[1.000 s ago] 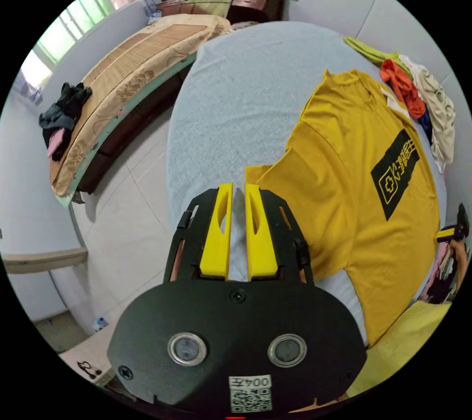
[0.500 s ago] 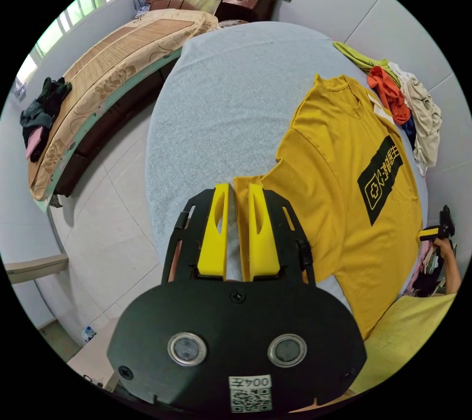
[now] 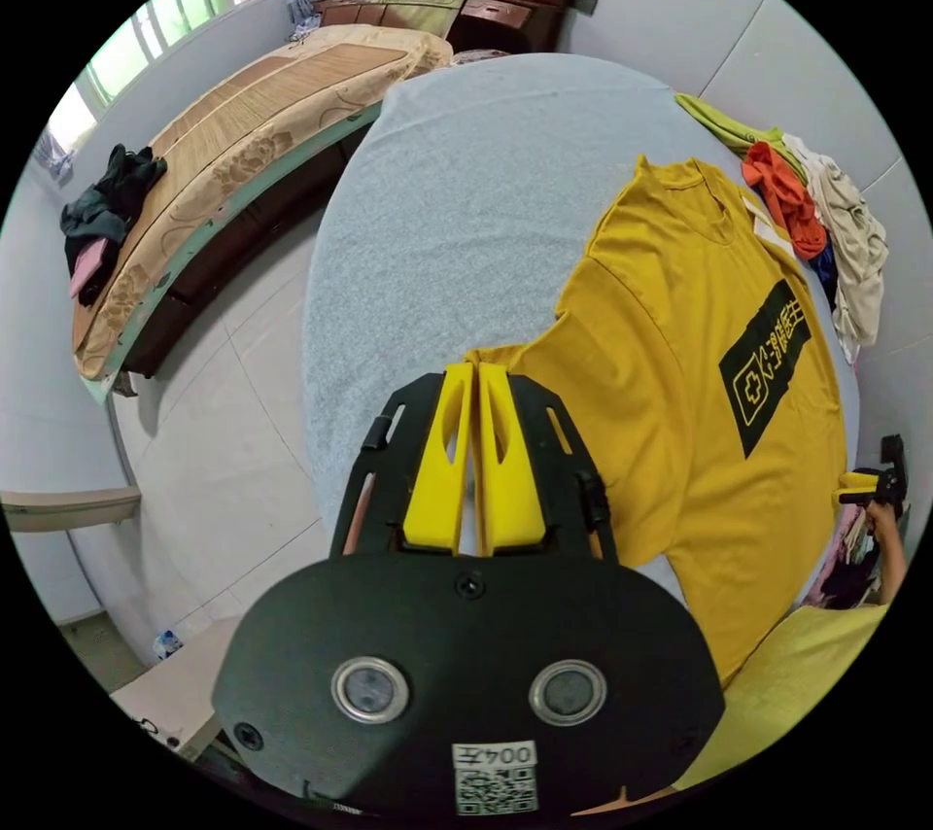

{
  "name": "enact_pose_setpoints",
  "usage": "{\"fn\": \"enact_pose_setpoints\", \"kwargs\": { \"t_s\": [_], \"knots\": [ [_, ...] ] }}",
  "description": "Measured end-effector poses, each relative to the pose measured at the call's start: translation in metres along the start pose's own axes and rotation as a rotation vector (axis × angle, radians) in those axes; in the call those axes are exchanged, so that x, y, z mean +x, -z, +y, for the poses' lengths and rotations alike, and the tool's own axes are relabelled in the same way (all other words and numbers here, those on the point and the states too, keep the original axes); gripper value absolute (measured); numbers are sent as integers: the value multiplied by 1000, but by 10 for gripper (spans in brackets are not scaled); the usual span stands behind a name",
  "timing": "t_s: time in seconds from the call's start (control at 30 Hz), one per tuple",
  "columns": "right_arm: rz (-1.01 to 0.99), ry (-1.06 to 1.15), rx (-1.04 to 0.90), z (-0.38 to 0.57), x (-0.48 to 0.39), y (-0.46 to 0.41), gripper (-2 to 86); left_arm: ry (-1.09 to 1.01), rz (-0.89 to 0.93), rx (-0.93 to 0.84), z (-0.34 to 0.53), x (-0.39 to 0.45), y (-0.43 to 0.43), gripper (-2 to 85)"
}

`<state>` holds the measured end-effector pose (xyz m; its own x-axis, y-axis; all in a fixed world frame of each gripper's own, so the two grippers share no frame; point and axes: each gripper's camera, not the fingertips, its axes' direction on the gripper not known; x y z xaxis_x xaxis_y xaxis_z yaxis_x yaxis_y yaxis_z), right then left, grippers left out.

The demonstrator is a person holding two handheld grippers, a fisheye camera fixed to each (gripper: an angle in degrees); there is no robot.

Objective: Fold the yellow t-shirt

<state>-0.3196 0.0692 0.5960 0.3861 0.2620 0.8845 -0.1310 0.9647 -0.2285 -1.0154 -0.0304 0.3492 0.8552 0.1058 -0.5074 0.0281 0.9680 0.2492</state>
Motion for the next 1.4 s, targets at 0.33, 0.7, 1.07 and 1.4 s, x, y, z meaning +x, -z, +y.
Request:
{"fn": "enact_pose_setpoints", "kwargs": {
  "t_s": [0.33,0.7,1.07,1.4],
  "knots": [
    [12,39,-91,-17,-11,10,135,384,25,69,67,-42,-9,13],
    [9,26,-71,-14,-22,22,135,386,37,167,161,-34,8,9],
    [24,67,12,5,-34,30,133,149,247,64,359,179,14,3],
    [38,142,163,41,-43,32,113,92,195,-17,408,382,-30,2]
  ]
}}
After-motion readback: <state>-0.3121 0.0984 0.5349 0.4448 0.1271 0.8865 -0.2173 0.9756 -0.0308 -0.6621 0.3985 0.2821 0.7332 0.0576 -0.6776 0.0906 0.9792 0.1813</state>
